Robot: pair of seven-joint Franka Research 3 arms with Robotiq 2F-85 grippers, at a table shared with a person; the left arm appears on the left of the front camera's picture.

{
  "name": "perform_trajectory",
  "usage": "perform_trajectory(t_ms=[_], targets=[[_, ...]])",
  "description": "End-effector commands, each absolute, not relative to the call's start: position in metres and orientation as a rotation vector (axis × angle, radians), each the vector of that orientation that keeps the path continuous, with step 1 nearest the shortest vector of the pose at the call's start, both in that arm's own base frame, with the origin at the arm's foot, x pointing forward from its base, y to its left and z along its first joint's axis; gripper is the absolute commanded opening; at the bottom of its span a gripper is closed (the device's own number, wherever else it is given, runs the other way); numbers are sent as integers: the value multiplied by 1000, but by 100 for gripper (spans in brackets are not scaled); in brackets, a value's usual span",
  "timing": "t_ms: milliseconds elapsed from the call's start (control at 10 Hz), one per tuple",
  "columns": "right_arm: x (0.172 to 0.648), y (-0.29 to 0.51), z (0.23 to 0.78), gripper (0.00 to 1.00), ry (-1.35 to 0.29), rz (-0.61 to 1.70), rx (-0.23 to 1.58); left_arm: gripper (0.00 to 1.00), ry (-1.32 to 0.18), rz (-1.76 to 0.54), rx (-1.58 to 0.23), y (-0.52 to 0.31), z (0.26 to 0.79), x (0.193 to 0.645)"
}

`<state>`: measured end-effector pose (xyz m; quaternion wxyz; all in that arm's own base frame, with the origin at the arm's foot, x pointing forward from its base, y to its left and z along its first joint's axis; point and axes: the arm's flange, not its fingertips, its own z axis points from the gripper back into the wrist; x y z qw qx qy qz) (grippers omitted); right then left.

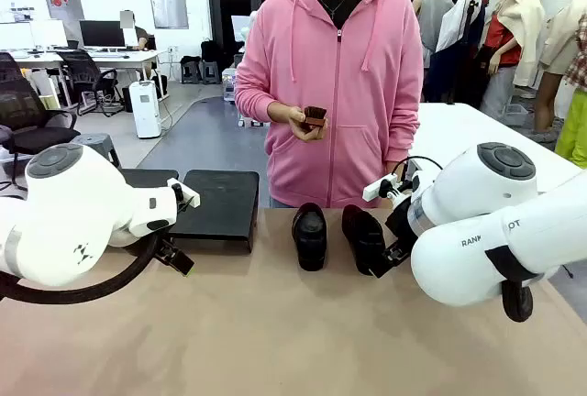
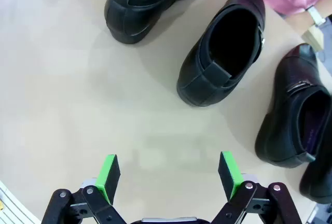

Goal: Organize the shoes by placing them on the stand.
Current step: Pick up one Shoe and place it in the middle of the table.

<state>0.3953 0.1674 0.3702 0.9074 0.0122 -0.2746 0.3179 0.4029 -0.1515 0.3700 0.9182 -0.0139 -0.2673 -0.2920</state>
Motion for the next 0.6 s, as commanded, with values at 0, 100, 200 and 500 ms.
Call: perform_trajectory(t_ms=[0,100,200,500], targets=[[395,167,370,100,-567,656,25,100,-550,-600,-29,-152,370,403],[395,167,370,100,-567,656,25,100,-550,-600,-29,-152,370,403],[395,167,370,100,-567,656,25,100,-550,-600,-29,-152,370,403],[395,167,370,100,-567,656,25,100,-550,-600,-29,-152,370,403]])
